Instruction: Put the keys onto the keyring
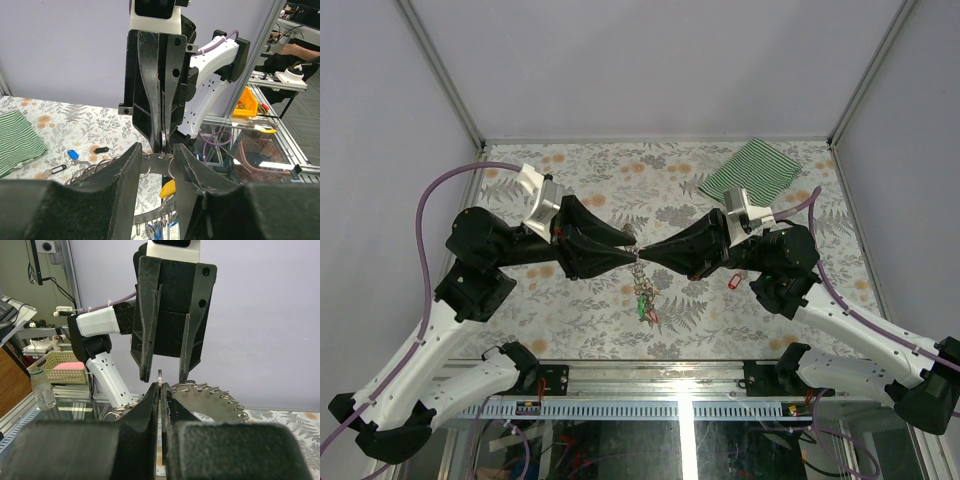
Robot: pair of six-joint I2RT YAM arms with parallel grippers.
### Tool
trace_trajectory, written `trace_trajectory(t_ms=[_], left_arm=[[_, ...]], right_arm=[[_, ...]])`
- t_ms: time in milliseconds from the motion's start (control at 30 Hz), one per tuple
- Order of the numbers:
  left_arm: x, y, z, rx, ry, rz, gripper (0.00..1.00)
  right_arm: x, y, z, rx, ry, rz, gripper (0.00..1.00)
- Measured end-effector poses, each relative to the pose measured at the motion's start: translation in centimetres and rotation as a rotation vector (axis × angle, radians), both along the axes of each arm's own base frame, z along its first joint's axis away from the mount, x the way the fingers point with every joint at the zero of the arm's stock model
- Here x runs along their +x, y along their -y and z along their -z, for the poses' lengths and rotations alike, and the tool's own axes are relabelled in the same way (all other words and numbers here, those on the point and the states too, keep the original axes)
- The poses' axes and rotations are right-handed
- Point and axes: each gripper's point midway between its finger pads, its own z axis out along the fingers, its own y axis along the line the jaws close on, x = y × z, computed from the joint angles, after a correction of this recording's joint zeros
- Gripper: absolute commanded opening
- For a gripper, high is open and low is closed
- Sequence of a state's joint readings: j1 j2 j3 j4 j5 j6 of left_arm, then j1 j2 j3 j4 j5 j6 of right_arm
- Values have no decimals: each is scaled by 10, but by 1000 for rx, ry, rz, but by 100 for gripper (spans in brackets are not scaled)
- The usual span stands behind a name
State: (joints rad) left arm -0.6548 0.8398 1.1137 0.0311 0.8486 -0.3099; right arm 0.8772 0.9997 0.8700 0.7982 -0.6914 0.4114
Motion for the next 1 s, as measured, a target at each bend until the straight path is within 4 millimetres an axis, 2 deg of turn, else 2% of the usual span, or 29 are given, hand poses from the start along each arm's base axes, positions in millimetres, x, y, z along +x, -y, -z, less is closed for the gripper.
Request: trace_trajectory(t_ms=[133, 500, 700, 833, 1000], left_arm=[[2, 1, 1, 3, -5, 0, 31], [3, 3, 3, 7, -13, 1, 17], [3, 3, 3, 7, -15, 6, 0], [3, 4, 4, 10, -16, 10, 0], [4, 5, 5, 16, -20, 11, 0]], right_arm=[[0, 0, 0, 0, -1, -1, 0], [0, 0, 0, 0, -7, -3, 0], [0, 0, 0, 0, -8, -1, 0], [0, 0, 0, 1, -9, 0, 0], [1, 0, 1, -4, -9, 3, 6]])
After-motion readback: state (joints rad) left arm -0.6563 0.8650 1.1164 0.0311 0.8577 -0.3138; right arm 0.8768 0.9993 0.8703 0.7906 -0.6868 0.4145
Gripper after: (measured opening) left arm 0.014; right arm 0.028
